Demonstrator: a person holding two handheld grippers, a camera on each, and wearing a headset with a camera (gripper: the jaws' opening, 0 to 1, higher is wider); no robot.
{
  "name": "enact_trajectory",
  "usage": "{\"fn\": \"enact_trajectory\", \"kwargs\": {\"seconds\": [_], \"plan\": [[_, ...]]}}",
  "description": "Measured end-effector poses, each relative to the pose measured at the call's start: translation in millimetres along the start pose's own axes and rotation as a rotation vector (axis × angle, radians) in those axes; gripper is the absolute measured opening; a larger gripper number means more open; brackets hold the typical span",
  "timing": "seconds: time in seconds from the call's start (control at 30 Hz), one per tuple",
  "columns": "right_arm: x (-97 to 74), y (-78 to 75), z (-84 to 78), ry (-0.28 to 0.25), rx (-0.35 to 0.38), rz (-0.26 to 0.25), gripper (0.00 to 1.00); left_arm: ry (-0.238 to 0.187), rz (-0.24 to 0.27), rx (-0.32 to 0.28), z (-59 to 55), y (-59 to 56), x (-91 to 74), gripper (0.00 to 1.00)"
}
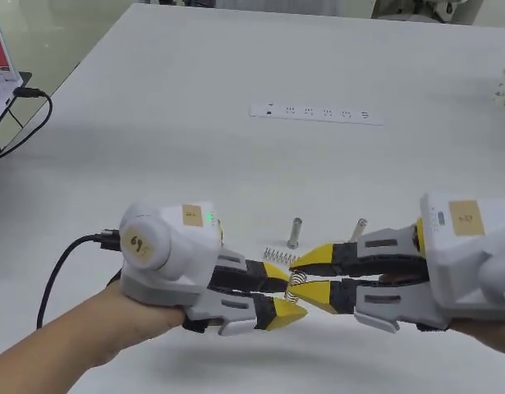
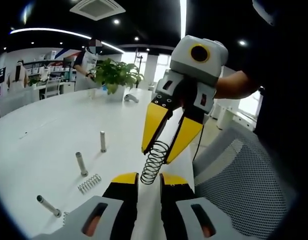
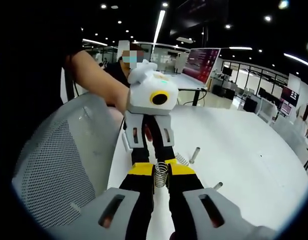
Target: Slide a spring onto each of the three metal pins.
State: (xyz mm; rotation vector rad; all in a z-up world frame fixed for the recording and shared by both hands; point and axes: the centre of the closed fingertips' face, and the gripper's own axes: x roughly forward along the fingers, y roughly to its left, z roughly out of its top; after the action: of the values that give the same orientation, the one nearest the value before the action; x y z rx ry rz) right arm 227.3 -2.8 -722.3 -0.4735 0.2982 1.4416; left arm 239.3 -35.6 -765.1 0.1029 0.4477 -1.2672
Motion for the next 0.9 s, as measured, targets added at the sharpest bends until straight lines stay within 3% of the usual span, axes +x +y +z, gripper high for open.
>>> {"fn": "enact_trajectory", "kwargs": {"seconds": [0.33, 0.73, 0.9], "plan": [[-3.6, -7.9, -1.4, 0.008, -0.004, -0.027, 0.07, -0.004, 0.056, -0.013, -3.7, 13.6, -11.9, 0.27], [-7.8, -16.1, -6.5, 0.023, -0.001, -0.062, 0.07, -0.002, 0.133, -0.052, -16.7, 29.4, -47.5, 0.41], [-7.8, -17.1, -7.1, 0.028, -0.005, -0.073, 0.07, -0.006, 0.145, -0.067, -20.4, 31.0, -56.4, 0.49]]}}
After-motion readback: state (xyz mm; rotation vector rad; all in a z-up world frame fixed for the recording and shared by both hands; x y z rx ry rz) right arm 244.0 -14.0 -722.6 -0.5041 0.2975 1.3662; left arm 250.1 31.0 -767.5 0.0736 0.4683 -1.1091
